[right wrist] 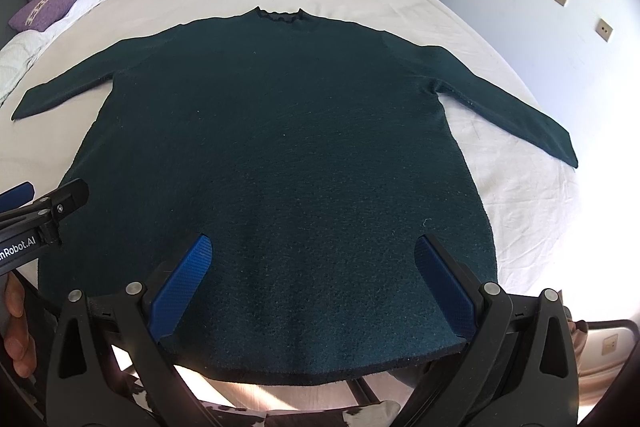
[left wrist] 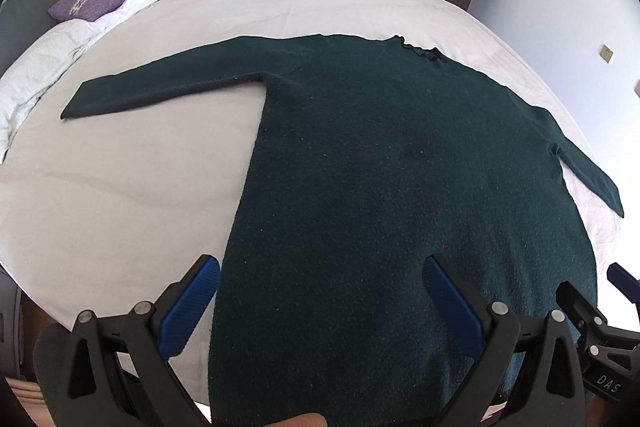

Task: Fold small clothes
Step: 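Grasp the sweater sleeve cuff with the left tool and lift it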

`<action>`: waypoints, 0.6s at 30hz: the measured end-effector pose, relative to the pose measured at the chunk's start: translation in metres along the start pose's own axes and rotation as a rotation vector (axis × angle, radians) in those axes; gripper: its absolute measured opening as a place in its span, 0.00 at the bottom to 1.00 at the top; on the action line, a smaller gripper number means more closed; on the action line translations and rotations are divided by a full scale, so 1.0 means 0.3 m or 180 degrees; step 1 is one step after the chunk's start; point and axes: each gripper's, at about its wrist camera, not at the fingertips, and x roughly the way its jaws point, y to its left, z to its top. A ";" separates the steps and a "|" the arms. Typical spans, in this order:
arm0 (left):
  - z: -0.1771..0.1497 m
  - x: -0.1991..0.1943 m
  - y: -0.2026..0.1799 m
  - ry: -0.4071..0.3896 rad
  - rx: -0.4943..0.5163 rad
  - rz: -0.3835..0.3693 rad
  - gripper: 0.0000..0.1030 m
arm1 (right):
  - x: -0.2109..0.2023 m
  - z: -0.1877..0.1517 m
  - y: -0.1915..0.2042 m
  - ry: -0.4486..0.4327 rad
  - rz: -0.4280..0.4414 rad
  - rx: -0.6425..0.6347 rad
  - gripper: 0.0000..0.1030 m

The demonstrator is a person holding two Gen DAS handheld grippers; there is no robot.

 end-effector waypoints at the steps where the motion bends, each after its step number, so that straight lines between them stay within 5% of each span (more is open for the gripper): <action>1: 0.003 0.001 0.009 -0.0004 -0.0026 -0.0023 1.00 | 0.004 0.003 0.004 0.0006 -0.0001 -0.0010 1.00; 9: 0.088 -0.012 0.185 -0.0263 -0.0406 -0.0390 1.00 | 0.041 0.051 0.039 0.0034 0.0067 -0.0077 1.00; 12: 0.151 0.015 0.324 -0.0236 -0.0782 -0.0766 1.00 | 0.049 0.097 0.052 -0.0025 0.0216 -0.0086 1.00; 15: 0.202 0.018 0.467 -0.0536 -0.1128 -0.1174 1.00 | 0.050 0.151 0.069 -0.0123 0.0446 -0.0071 1.00; 18: 0.257 0.047 0.573 -0.0431 -0.1252 -0.0999 1.00 | 0.050 0.209 0.094 -0.0236 0.0625 -0.0070 1.00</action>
